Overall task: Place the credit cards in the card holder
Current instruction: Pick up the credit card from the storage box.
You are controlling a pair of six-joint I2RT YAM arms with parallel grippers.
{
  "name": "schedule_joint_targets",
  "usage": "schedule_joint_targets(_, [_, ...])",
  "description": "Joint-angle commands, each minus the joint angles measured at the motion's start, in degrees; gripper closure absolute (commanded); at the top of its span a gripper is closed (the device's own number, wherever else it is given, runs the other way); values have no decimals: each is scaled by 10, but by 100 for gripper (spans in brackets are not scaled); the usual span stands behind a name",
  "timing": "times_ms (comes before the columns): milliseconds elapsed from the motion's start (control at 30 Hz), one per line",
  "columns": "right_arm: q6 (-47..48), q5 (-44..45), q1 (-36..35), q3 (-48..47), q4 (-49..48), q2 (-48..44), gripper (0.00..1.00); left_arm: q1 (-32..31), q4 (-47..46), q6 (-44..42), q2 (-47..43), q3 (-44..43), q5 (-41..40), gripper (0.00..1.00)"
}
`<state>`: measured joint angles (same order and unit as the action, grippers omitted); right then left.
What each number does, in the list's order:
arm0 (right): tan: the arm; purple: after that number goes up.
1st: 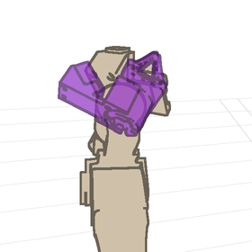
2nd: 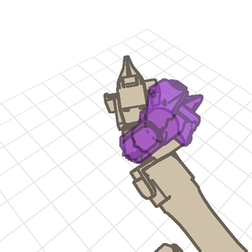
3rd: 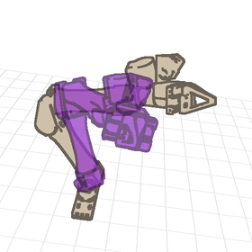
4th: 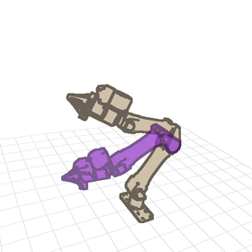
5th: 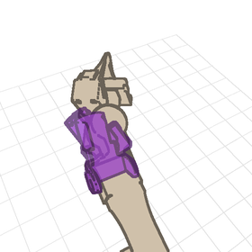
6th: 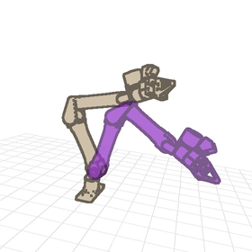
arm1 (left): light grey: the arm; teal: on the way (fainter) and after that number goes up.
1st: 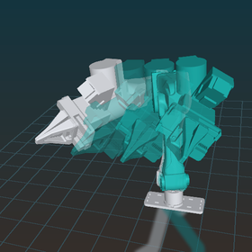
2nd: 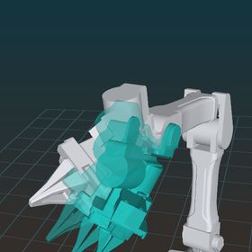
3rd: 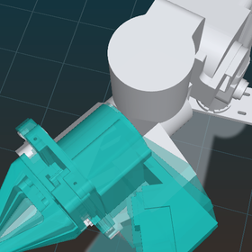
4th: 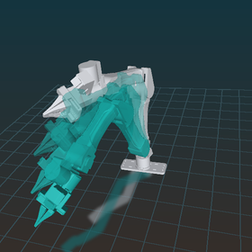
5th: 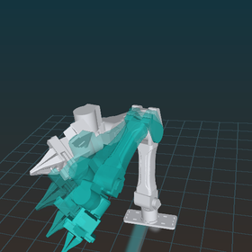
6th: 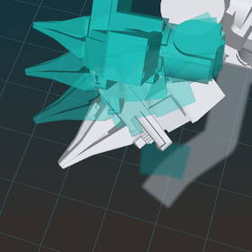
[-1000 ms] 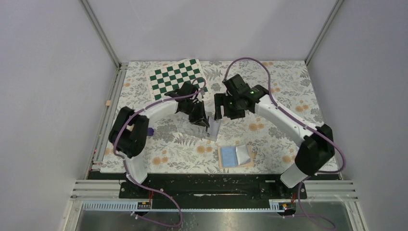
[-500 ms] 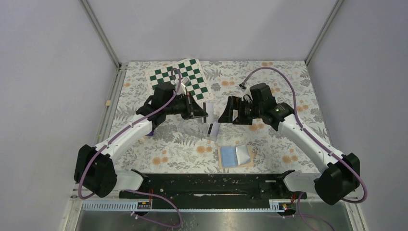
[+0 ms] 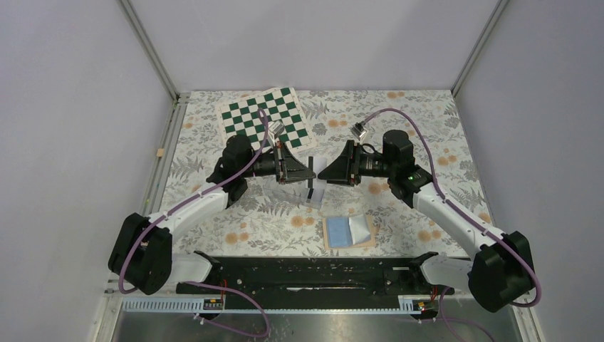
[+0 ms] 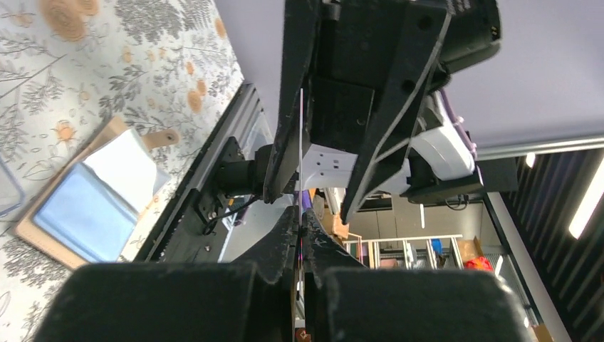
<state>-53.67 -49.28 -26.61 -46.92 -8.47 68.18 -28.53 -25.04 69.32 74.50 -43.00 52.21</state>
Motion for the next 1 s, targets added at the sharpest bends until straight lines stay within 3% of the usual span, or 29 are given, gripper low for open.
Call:
schedule_joint_targets(0, [-82,-59,9,7,-136,13,54,-4,-74,20,-22,3,36,100])
schedule_joint_targets(200, [-108,-85,10,4,-164,27,68,-4,-74,19,-23,9,40,100])
schedule_joint_targets(433, [-109,-93,16,15,-162,27,72,-4,-73,20,-24,10,42,100])
schedule_joint_targets(667, [-86,-101,16,16,-141,27,100,-4,-74,20,-21,9,41,100])
schedule_joint_targets(733, [-70,-102,17,16,-126,26,100,-3,-72,17,-22,12,41,89])
schedule_joint_targets(867, [-19,-91,21,21,-73,14,100,-4,-38,-13,-37,21,26,52])
schedule_joint_targets(967, [56,-62,30,23,20,-4,100,-4,43,-67,-54,21,0,40])
